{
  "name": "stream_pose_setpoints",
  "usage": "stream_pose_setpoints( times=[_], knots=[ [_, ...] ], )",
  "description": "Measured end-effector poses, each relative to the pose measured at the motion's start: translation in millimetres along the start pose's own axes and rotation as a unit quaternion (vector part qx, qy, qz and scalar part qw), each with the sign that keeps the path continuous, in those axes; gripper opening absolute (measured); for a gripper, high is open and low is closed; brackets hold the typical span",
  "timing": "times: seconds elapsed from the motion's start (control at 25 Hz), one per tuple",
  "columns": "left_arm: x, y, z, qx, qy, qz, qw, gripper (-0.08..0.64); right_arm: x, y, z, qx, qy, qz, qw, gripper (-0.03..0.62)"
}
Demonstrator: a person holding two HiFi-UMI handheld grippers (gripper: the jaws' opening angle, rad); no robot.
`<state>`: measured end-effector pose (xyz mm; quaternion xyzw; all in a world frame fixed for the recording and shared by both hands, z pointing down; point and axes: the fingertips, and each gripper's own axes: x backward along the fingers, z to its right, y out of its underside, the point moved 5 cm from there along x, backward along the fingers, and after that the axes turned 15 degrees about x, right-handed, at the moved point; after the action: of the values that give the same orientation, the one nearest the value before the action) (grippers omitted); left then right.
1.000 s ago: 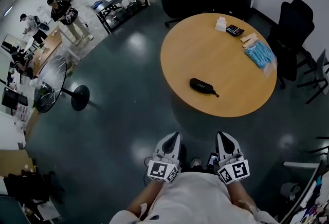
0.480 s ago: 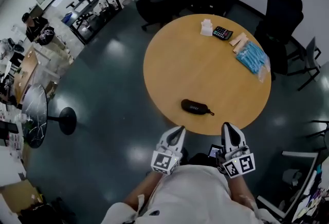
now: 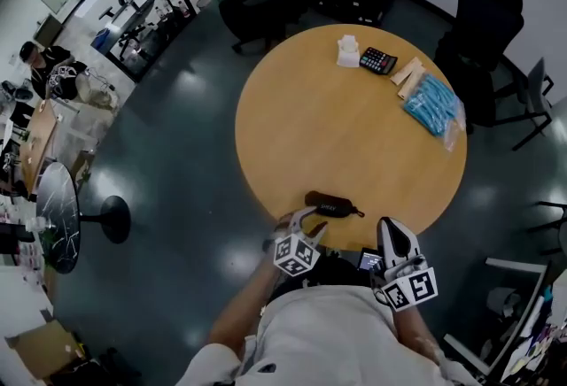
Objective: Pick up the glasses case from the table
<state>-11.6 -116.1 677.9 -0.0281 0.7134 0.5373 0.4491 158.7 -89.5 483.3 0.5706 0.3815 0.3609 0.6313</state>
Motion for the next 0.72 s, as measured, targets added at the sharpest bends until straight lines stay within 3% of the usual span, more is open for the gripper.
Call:
stream_pose_setpoints(
  times=[0.08,0.12,0.28,0.44,0.56,0.64,0.72],
  knots=[
    [-35.4,12.4,-6.1,-0.064,0.034,-0.080,0.9942,0.246,-6.4,3.4,4.8,-0.005,-0.003,-0.005,1.000,0.015],
    [-53.1,18.6,-9.0,-0.101,0.047,-0.118,0.9867,0.268,-8.7,6.0,7.9,-0.008,-0.004,-0.008,1.000,0.015],
    [-116.7,41.6,-21.0,-0.248,0.074,-0.241,0.9355,0.333,-11.0,20.2,16.7,-0.026,0.000,-0.023,0.999,0.015],
    [-144.8,65.1,-13.3,-0.277,0.149,-0.334,0.8886,0.387,-10.5,25.6,21.1,-0.035,0.004,-0.034,0.999,0.015],
    [-152.0,83.9,-4.7,-0.318,0.175,-0.377,0.8520,0.388,-8.8,27.7,29.8,-0.041,0.014,-0.036,0.998,0.015],
    [-154.4,89.1,-1.9,-0.339,0.177,-0.379,0.8428,0.382,-7.4,29.6,36.2,-0.044,0.020,-0.037,0.998,0.015],
    [-154.2,85.5,-2.2,-0.338,0.174,-0.367,0.8489,0.363,-7.9,30.9,41.2,-0.045,0.023,-0.038,0.998,0.015]
  ],
)
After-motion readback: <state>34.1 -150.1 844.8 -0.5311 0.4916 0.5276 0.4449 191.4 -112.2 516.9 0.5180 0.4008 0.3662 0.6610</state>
